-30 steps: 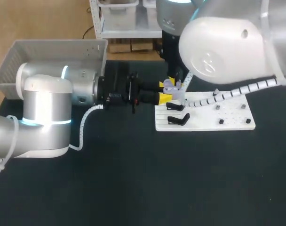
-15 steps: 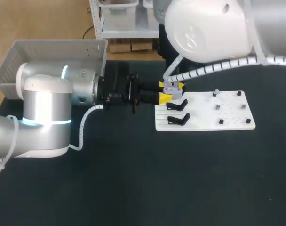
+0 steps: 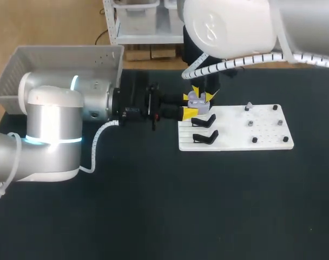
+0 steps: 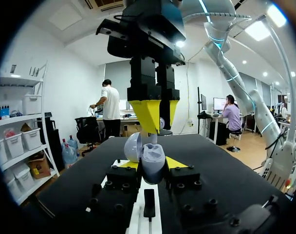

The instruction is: Pick up each earbud case from the left stands, insert the matching earbuds, close the lid, and place the case in the box.

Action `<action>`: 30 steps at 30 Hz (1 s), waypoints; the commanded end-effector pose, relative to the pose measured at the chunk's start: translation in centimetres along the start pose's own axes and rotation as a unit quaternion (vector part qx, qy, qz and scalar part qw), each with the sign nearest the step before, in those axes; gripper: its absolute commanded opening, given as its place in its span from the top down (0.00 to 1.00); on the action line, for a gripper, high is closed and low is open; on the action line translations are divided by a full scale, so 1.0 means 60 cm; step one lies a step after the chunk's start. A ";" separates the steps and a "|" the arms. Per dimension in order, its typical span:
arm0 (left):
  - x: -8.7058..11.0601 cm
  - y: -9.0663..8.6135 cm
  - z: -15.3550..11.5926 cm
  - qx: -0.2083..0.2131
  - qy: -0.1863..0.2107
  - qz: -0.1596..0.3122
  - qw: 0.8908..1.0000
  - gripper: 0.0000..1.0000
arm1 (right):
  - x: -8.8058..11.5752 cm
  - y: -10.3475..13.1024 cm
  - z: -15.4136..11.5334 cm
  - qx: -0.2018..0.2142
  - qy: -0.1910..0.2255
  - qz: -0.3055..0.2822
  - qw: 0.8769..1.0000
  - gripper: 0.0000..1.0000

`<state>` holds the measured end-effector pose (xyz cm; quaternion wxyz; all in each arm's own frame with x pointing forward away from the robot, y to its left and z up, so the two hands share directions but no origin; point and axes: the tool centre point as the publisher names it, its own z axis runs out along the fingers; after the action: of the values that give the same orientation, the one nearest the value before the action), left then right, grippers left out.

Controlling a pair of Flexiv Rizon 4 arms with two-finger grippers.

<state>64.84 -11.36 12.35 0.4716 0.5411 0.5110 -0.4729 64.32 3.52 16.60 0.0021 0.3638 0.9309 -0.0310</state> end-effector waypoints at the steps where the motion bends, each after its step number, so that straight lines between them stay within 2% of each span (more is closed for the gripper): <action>1: 0.001 -0.003 -0.001 -0.003 -0.001 0.001 1.000 1.00 | -0.003 -0.002 0.003 -0.001 0.002 0.000 1.000 1.00; 11: 0.001 -0.003 -0.001 -0.003 -0.001 0.001 1.000 1.00 | -0.001 0.000 0.002 -0.013 -0.002 -0.007 1.000 1.00; 30: 0.001 -0.003 -0.001 -0.003 -0.001 0.001 1.000 1.00 | -0.004 0.005 0.010 -0.002 -0.006 -0.011 1.000 1.00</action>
<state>64.83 -11.37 12.34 0.4716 0.5411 0.5110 -0.4729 64.73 3.45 16.02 0.0067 0.3532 0.9351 -0.0297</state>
